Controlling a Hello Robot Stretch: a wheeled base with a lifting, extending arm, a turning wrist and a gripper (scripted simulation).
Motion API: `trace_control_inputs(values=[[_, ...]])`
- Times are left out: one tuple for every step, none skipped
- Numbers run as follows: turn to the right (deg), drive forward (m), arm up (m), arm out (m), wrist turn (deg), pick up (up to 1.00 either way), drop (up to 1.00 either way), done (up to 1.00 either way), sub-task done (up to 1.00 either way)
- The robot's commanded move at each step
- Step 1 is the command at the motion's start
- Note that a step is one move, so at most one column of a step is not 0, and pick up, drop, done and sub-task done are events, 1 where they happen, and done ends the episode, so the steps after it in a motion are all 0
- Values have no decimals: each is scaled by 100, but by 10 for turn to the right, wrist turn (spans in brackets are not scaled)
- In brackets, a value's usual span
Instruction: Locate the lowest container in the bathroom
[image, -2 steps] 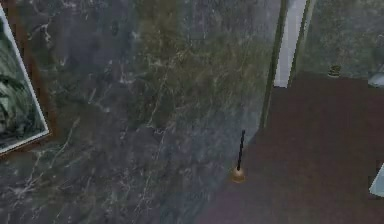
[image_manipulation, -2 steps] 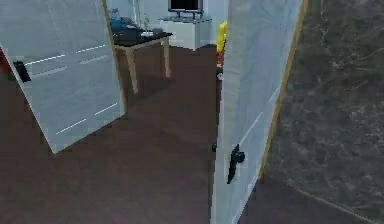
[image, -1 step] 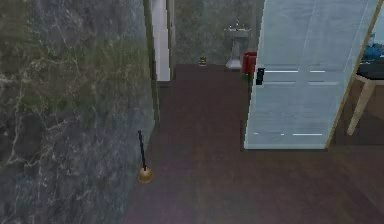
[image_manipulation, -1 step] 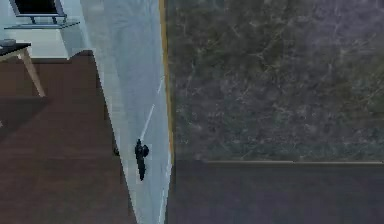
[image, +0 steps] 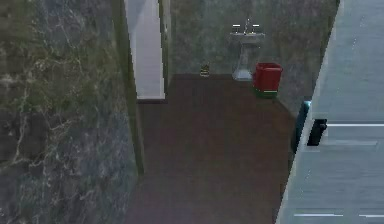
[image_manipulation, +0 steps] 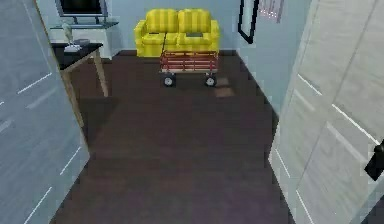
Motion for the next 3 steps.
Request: trace_control_inputs(values=[[0, 100, 0, 0, 0, 0, 0, 0, 0], [90, 0, 0, 0, 0, 0, 0, 0, 0], [0, 25, 0, 0, 0, 0, 0, 0, 0]])
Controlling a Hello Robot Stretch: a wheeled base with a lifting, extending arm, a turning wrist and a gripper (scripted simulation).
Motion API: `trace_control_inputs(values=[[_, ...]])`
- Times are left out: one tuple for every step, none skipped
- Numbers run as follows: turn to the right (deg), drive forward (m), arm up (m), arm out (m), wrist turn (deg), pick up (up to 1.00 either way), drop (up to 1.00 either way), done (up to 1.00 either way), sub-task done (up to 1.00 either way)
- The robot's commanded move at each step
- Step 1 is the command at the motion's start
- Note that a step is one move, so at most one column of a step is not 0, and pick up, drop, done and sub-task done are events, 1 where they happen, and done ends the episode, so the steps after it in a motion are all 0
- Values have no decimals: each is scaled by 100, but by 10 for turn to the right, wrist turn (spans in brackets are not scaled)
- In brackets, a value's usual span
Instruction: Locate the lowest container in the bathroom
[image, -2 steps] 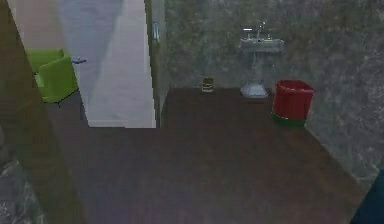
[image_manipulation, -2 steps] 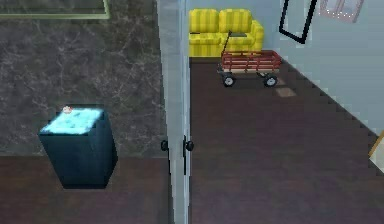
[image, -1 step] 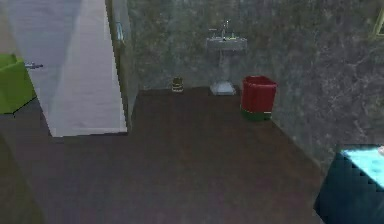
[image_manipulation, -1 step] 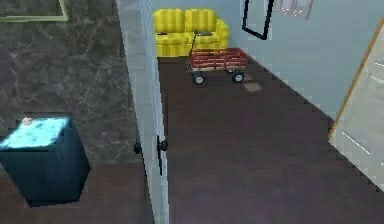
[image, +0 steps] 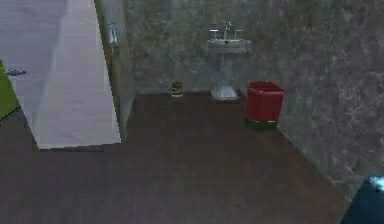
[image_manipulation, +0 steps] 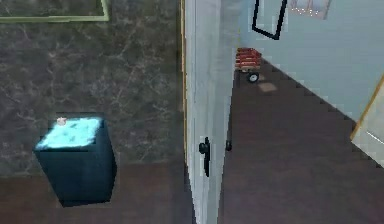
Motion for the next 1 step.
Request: trace_control_inputs(values=[[30, 0, 0, 0, 0, 0, 0, 0, 0]])
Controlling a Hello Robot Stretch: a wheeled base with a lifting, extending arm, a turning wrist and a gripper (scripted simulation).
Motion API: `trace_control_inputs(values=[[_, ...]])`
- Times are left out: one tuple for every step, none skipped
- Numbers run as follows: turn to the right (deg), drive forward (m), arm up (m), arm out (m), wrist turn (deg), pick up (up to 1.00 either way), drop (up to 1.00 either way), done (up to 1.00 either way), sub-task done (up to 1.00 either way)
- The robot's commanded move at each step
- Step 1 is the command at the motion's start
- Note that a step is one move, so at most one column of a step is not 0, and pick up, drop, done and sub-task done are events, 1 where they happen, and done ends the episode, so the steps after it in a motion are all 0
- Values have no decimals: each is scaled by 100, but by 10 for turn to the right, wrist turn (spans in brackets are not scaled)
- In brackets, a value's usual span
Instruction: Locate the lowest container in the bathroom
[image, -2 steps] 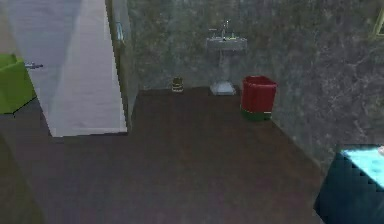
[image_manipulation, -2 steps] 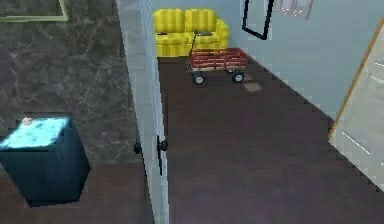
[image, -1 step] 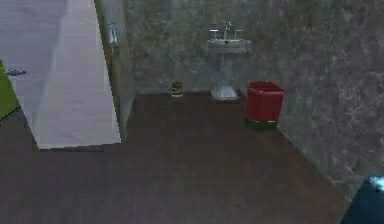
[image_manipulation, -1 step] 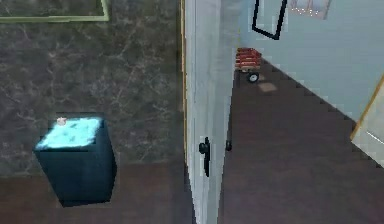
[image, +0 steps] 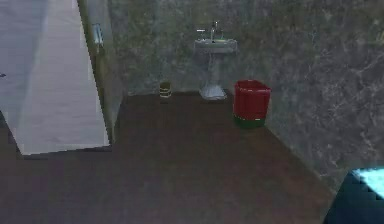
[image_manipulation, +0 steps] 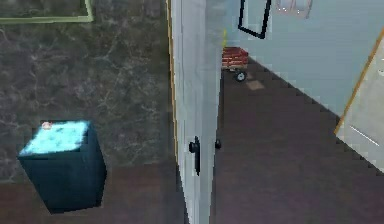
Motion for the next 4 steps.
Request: trace_control_inputs(values=[[0, 100, 0, 0, 0, 0, 0, 0, 0], [30, 0, 0, 0, 0, 0, 0, 0, 0], [0, 100, 0, 0, 0, 0, 0, 0, 0], [450, 0, 0, 0, 0, 0, 0, 0, 0]])
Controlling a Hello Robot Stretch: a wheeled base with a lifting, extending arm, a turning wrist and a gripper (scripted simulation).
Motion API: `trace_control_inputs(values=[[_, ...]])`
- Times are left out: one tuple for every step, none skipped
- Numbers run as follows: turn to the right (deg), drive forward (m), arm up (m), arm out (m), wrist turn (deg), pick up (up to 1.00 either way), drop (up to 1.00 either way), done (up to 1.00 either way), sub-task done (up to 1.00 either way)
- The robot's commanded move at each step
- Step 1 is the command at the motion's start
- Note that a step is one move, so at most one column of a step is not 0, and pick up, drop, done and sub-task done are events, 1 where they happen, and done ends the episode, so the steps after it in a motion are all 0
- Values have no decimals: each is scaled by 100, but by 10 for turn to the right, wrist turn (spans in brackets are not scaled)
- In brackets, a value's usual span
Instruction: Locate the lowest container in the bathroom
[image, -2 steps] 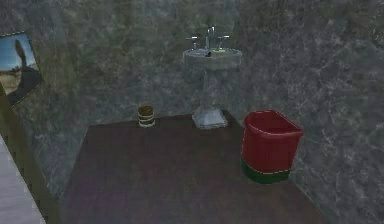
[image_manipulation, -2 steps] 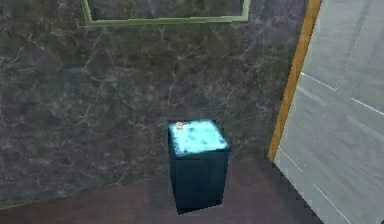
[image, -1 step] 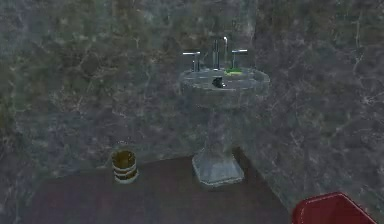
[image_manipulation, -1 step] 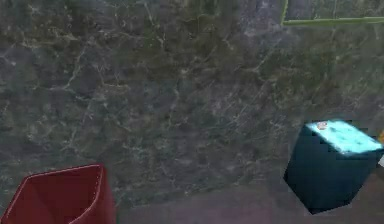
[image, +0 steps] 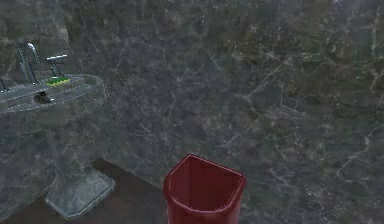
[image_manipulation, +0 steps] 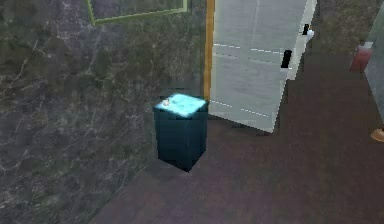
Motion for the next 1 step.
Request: trace_control_inputs(values=[[0, 0, 0, 0, 0, 0, 0, 100, 0]])
